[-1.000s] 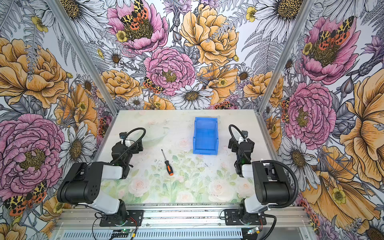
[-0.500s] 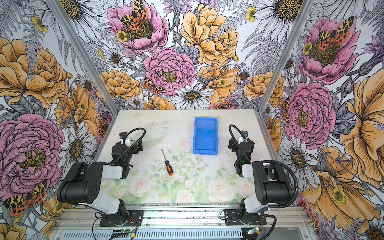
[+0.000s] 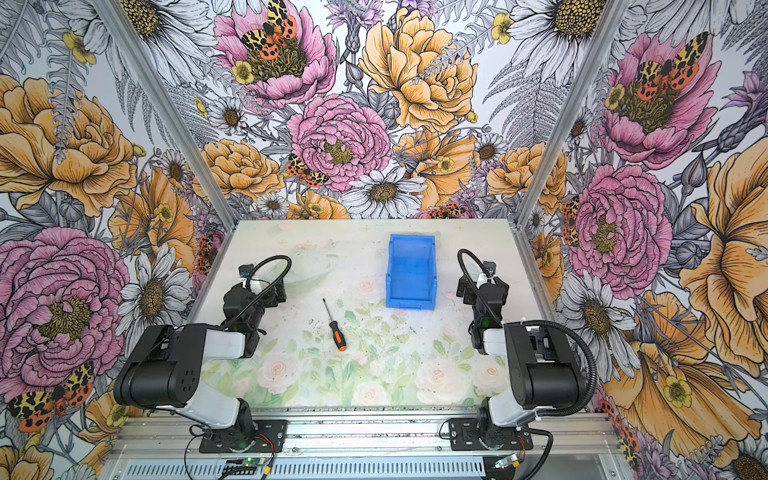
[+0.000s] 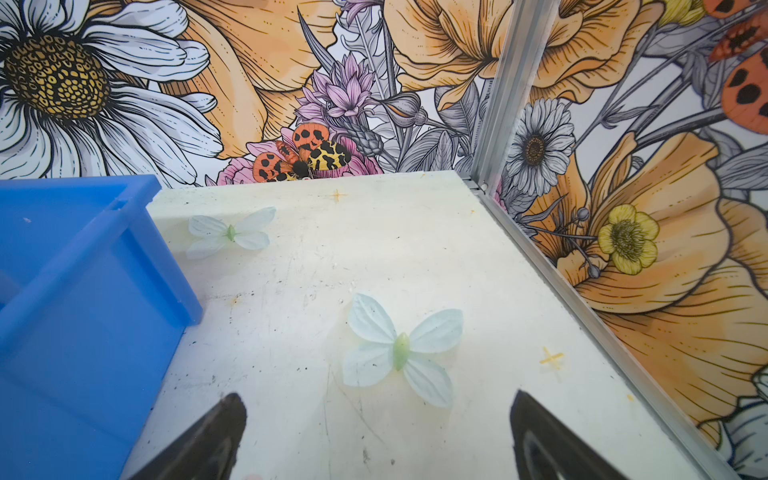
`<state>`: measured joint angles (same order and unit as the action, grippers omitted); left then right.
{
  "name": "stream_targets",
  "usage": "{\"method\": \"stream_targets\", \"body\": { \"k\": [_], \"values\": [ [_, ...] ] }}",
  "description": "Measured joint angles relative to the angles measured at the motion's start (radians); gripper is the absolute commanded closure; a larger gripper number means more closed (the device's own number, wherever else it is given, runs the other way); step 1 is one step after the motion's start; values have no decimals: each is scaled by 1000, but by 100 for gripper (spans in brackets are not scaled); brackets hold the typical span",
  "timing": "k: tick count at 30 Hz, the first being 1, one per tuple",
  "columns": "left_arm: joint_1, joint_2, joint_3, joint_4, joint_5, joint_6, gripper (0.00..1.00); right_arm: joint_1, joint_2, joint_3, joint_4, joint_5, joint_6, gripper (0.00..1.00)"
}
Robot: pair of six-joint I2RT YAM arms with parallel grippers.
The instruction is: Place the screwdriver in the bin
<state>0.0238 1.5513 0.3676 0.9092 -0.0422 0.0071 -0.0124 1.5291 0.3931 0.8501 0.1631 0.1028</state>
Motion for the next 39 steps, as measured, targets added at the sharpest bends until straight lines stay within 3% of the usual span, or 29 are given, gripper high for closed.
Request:
{"method": "stream_targets", "body": {
  "k": [11, 18, 29, 39],
  "values": [
    [1, -122, 50, -163, -1, -11, 1, 6, -85, 24, -153, 3, 0, 1],
    [1, -218, 140, -414, -44, -50, 1, 58, -239, 75, -354, 64, 6, 1],
    [1, -282, 271, -798, -90, -233, 1, 124, -416, 291, -858, 208, 229, 1],
    [-65, -282, 412, -1132, -79, -457, 1, 151, -391, 441, -1087, 35, 361, 0]
  ]
}}
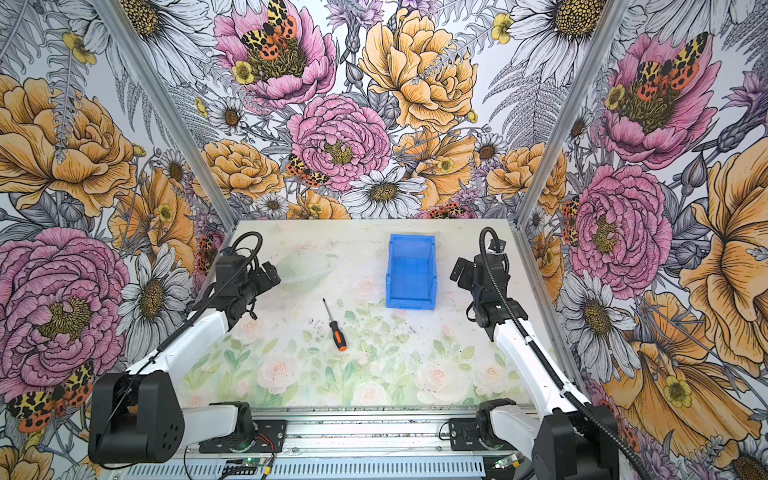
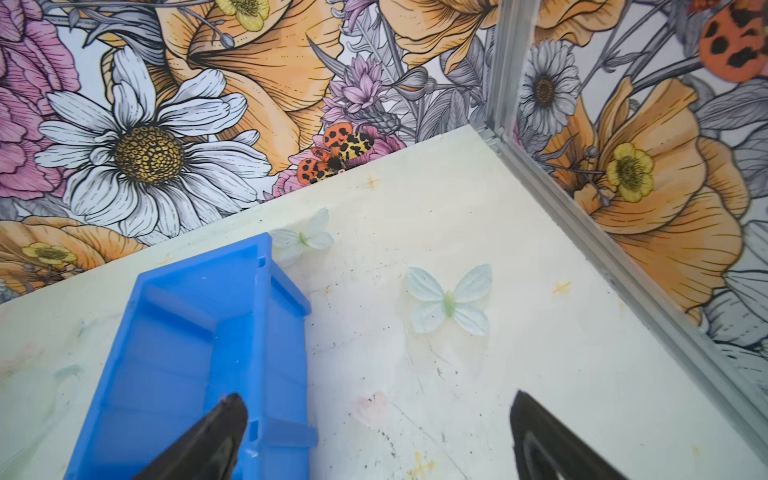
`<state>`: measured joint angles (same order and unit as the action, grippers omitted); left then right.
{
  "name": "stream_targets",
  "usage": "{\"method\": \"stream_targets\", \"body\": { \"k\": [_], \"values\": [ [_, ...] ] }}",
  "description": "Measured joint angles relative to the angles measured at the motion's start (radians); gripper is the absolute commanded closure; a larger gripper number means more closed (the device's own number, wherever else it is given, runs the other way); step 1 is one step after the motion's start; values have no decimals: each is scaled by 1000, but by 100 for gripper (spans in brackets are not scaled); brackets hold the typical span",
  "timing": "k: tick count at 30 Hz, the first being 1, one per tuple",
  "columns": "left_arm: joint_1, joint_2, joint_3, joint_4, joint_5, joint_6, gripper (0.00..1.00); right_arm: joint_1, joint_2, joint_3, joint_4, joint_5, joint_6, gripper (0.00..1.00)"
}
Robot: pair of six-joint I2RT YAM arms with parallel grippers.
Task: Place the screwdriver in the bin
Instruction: 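Reach the left gripper over the screwdriver handle while the right arm nears the bin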
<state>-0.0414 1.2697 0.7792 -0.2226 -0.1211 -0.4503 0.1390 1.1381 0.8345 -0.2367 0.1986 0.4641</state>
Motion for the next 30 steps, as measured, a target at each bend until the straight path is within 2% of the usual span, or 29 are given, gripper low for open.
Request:
{"method": "stream_targets", "body": {
  "k": [7, 15, 25, 30],
  "values": [
    [-180, 0, 6, -163, -22, -134, 1, 27, 109, 103, -107, -72, -2, 0],
    [-395, 29, 71, -292, -41, -288, 1, 128, 172, 218, -219, -87, -142, 1],
    [-563, 174, 195, -395, -95, -411, 2, 240, 172, 220, -254, -85, -259, 0],
    [-631, 244, 201, -428, -129, -497, 7, 309, 166, 218, -254, -72, -319, 0]
  ]
}}
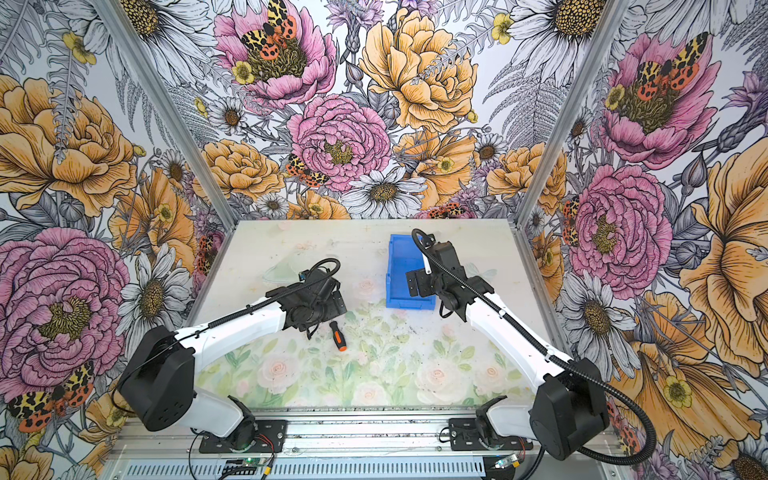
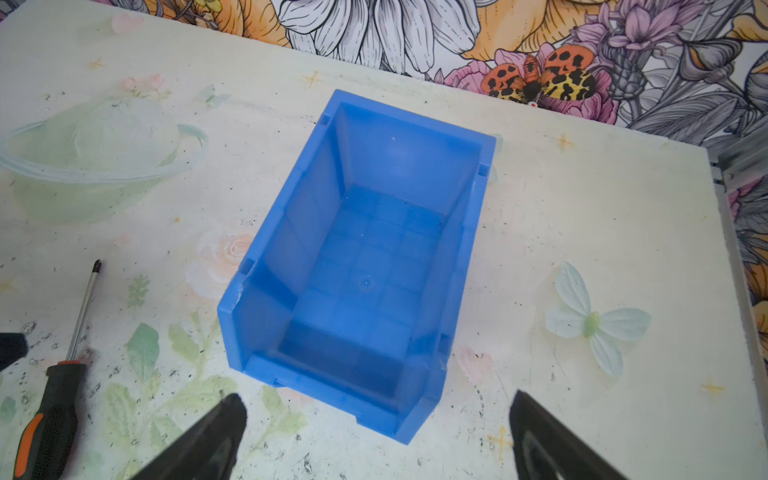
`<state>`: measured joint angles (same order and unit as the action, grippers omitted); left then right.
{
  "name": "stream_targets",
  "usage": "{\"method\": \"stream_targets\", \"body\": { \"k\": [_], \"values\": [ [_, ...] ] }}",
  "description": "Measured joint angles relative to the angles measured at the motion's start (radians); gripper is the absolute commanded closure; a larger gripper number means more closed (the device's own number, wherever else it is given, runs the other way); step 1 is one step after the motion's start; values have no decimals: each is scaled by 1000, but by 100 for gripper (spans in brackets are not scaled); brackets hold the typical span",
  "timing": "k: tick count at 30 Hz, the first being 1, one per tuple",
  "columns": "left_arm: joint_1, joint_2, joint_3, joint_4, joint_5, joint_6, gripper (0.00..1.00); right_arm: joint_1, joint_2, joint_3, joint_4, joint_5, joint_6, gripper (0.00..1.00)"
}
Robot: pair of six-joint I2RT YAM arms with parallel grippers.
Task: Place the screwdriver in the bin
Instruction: 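Reach the left gripper over the screwdriver handle while the right arm nears the bin, then close the left gripper on the black-and-orange screwdriver handle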
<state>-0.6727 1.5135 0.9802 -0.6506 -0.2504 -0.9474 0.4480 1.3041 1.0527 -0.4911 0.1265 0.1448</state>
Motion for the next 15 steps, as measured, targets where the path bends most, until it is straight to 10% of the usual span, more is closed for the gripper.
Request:
{"method": "stream_targets", "body": {
  "k": [15],
  "values": [
    [-113, 150, 6, -27, -13, -106, 31, 3, -113, -69, -28, 0, -8, 0]
  ]
}}
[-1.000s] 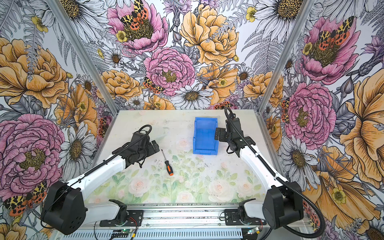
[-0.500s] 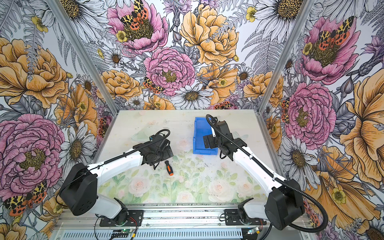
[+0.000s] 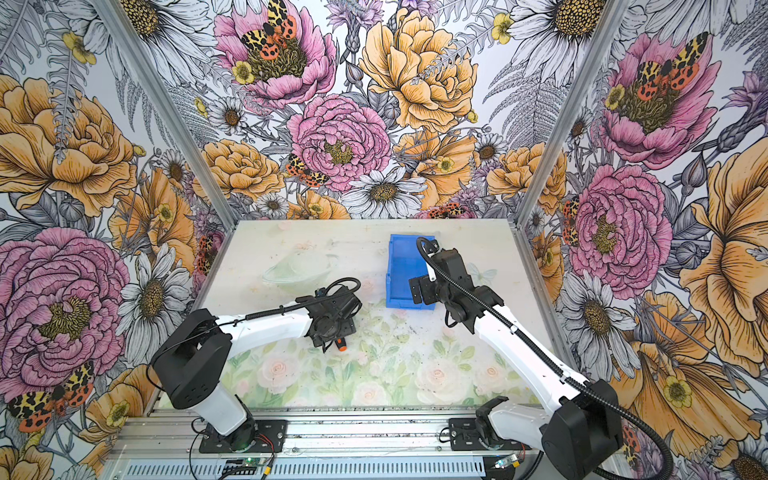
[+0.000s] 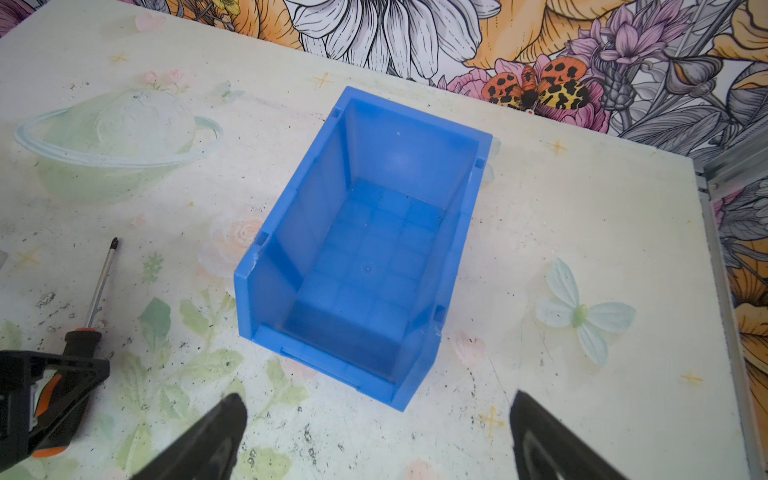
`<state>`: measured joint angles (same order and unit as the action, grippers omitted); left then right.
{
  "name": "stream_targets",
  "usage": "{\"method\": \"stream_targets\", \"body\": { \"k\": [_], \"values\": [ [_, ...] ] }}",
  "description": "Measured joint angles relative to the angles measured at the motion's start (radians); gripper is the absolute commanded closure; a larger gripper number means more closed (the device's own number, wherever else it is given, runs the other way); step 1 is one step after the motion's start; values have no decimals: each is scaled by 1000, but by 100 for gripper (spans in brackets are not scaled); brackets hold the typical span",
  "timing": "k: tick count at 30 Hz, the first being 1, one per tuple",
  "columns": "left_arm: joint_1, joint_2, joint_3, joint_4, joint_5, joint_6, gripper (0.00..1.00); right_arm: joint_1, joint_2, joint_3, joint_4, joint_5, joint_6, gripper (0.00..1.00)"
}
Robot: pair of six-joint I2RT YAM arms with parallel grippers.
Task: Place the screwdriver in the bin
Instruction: 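Close the left gripper on the black-and-orange screwdriver handle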
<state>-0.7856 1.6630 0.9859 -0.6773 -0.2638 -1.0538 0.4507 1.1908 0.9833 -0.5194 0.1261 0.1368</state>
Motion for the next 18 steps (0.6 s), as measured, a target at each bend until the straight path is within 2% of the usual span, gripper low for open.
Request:
{"method": "stream_targets", "body": {
  "k": [9, 18],
  "values": [
    [-9, 39, 6, -3, -2, -13, 44, 0, -14, -19, -5, 0, 3, 0],
    [-14, 67, 38, -21, -3, -13, 53, 0, -63, -42, -5, 8, 3, 0]
  ]
}}
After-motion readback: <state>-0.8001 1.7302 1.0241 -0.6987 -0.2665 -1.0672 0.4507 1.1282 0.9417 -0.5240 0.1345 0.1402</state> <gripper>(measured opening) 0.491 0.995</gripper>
